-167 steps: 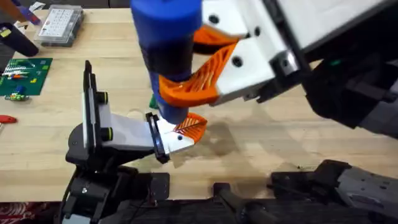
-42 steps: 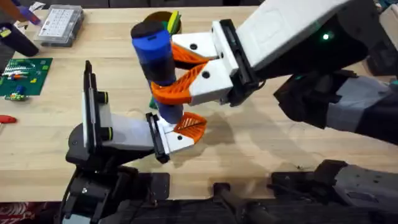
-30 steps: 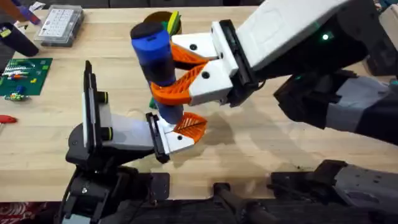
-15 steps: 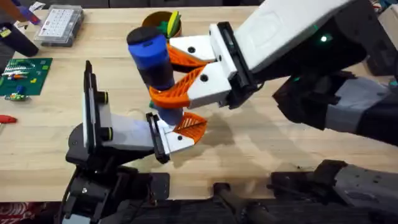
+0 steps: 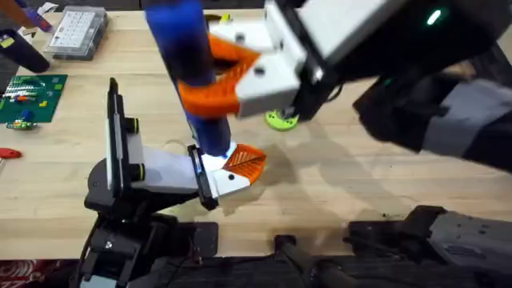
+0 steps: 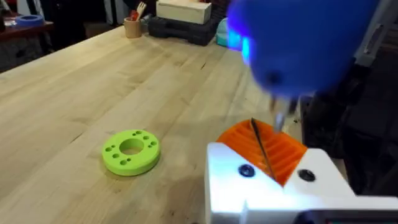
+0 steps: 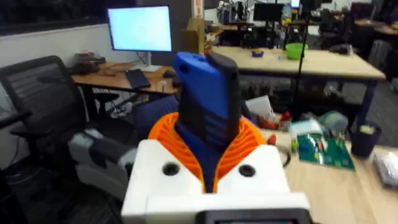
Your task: Pick up the gripper from the table and insert it into the empty holder that is missing its gripper. Then pick up a screw, insert it into the mounting hole, and use the screwdriver to tighten it. Finally, clean up the table by picking up the vegetable and placing it into the bucket.
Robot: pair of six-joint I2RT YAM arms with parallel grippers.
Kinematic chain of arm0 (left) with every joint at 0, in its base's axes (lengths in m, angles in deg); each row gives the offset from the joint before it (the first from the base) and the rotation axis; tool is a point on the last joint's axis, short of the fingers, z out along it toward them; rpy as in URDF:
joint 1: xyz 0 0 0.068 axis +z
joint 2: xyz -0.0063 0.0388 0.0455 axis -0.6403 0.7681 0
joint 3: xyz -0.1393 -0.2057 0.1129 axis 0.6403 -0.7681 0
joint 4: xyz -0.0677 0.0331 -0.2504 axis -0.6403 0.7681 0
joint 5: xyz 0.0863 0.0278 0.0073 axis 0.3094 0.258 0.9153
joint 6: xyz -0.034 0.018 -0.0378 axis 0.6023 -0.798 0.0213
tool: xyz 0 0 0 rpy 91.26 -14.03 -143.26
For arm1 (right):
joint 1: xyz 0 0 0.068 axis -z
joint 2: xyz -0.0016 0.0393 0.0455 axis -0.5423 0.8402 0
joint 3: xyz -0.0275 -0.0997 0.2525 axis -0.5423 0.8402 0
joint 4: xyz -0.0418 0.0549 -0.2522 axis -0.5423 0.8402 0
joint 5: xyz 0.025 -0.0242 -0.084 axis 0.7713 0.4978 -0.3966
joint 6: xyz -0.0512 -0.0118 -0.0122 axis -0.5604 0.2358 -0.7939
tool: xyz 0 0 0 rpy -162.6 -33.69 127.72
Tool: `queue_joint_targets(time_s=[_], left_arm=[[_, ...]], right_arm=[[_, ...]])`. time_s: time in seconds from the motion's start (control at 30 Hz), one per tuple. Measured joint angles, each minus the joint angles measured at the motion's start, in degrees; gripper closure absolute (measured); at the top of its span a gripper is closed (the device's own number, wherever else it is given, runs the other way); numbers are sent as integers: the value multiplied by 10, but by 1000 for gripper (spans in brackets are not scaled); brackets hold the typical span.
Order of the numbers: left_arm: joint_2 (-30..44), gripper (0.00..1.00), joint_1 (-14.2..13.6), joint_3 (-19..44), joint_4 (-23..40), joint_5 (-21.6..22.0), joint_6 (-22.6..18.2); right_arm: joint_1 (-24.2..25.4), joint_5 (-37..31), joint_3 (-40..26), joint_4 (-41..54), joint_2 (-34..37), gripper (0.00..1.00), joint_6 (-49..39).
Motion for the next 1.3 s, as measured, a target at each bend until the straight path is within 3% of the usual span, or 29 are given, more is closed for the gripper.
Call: queue_joint_targets(time_s=[0.3,0.57,0.8,0.83,1.03,1.3], left_arm=[[0,988,0,0,0,0,0],[0,988,0,0,0,0,0],[0,988,0,0,0,0,0],[0,988,0,0,0,0,0],[0,988,0,0,0,0,0],[0,988,0,0,0,0,0]], right_arm=[[46,64,-206,185,-3,956,-6],[56,95,-212,301,-4,955,-65],[110,96,-213,502,-3,955,-176],[135,74,-215,594,-3,956,-234],[167,-50,-258,875,2,956,-401],[168,-242,-388,1101,2,956,-598]])
